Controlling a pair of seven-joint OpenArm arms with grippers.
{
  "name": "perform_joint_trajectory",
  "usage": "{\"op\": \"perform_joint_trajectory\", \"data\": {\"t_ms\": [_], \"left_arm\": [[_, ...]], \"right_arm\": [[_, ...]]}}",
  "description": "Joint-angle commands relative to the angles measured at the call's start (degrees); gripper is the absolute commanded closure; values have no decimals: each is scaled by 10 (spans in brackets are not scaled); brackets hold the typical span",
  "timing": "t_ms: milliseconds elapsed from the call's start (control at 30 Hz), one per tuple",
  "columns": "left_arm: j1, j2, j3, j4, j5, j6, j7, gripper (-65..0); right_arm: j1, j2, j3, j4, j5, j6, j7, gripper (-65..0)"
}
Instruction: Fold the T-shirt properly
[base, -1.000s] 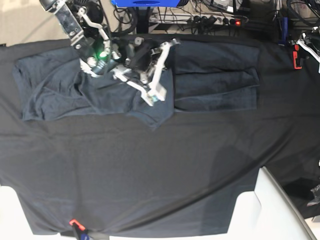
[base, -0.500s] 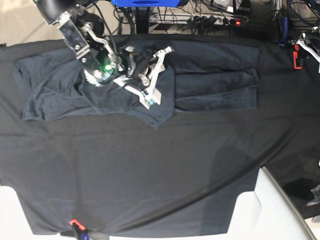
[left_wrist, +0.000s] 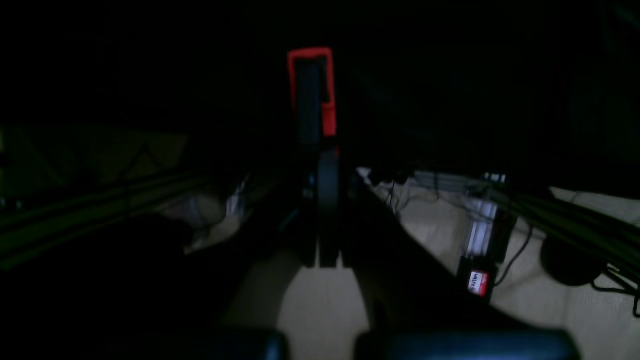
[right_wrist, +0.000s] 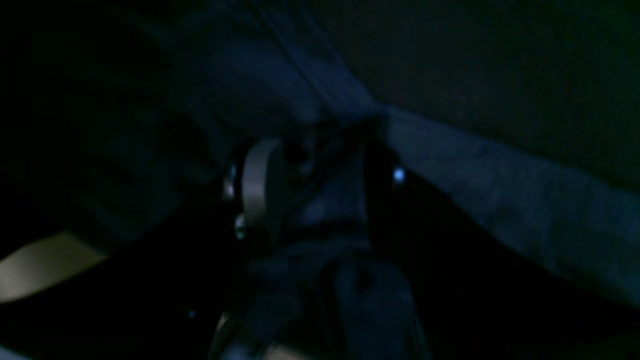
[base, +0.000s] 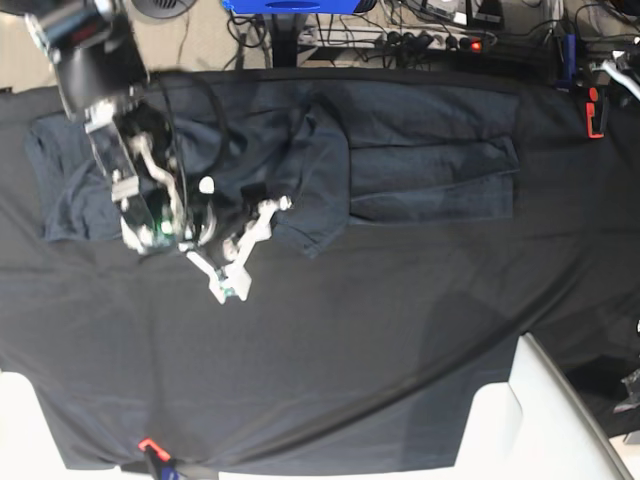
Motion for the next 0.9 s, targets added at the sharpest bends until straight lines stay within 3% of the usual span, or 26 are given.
{"op": "perform_joint_trajectory", "data": {"t_ms": [0, 300, 633, 867], "left_arm": [[4, -10, -6, -4, -3, -1, -12, 0], [1, -8, -6, -32, -4, -1, -16, 0], [-1, -8, -6, -32, -4, -1, -16, 0], [2, -8, -18, -32, -4, -1, -16, 0]], "right_arm": [[22, -2, 1, -3, 6, 2, 18, -257], [98, -45, -4, -149, 5, 6, 29, -257], [184, -106, -139, -316, 5, 6, 128, -258], [209, -111, -179, -375, 5, 6, 172, -258]]}}
